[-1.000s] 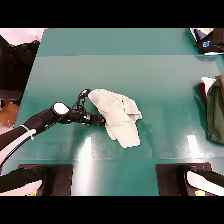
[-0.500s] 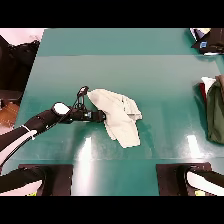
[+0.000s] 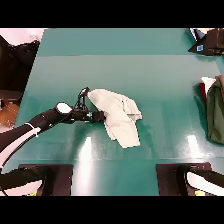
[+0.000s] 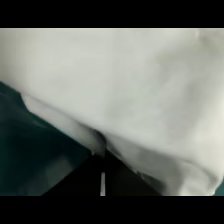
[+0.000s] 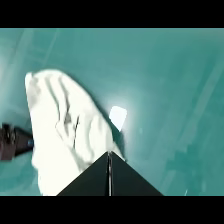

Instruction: Fold the shirts.

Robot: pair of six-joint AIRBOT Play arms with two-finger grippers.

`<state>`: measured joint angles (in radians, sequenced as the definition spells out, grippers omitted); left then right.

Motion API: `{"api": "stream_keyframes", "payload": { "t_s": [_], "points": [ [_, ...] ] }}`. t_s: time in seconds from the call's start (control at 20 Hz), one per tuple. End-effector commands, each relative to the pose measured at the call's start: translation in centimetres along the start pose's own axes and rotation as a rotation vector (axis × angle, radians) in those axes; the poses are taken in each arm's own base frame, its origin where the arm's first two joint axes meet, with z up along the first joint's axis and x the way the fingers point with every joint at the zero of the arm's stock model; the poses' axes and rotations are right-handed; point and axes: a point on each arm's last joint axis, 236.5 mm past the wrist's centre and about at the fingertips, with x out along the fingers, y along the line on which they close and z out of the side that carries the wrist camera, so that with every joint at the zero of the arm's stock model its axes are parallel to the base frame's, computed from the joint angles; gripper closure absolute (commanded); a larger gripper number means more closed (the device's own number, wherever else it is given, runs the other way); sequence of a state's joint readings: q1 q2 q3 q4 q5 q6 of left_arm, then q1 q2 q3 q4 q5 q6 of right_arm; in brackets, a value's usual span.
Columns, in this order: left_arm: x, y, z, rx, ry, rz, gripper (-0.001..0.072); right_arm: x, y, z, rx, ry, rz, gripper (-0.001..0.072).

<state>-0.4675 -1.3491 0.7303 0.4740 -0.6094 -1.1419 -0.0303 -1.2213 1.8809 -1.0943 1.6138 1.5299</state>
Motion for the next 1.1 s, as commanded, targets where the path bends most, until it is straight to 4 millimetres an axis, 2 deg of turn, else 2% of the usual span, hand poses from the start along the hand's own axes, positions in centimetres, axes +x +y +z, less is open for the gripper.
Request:
{"api": "stream_keyframes", "payload": {
  "t_s": [0.0,0.1,0.25,0.3,0.35,0.4,0.55,0.6,0.65,0.9,1.05],
  "points": [
    [-0.5,-1.6,-0.4,0.089,0.069,-0.027,0.0680,0.4,0.5,-2.2,-0.011,0.098,0.010,0.0695],
    [-1.5,-3.0,-0.4,0.210,0.138,-0.028,0.0681,2.1,1.6,-4.4,-0.018,0.167,0.040,0.0695],
    [-3.7,-2.5,0.0,0.372,0.242,0.080,0.0680,6.7,3.1,-10.2,-0.014,0.312,0.094,0.0685],
    [-4.5,-1.8,0.4,0.416,0.267,0.132,0.0680,8.6,3.4,-12.7,-0.006,0.359,0.106,0.0485],
    [-5.2,-1.2,0.7,0.442,0.285,0.178,0.0680,10.3,3.5,-15.2,0.004,0.408,0.114,0.0203],
    [-5.8,-0.9,1.0,0.461,0.298,0.211,0.0680,11.9,3.4,-18.1,0.021,0.463,0.116,0.0111],
    [-6.4,-1.4,1.4,0.482,0.305,0.214,0.0680,16.2,2.8,-24.7,0.077,0.532,0.114,0.0127],
    [-6.4,-1.6,1.5,0.478,0.298,0.210,0.0679,17.4,3.2,-26.4,0.106,0.538,0.133,0.0162],
    [-6.4,-1.7,1.6,0.470,0.294,0.210,0.0680,18.3,3.8,-27.6,0.126,0.541,0.156,0.0163],
    [-6.2,-2.3,1.6,0.446,0.283,0.189,0.0679,22.3,8.4,-31.0,0.181,0.540,0.262,0.0162],
    [-6.1,-2.8,1.6,0.433,0.279,0.169,0.0680,24.4,10.4,-32.1,0.173,0.530,0.276,0.0163]
  ]
}}
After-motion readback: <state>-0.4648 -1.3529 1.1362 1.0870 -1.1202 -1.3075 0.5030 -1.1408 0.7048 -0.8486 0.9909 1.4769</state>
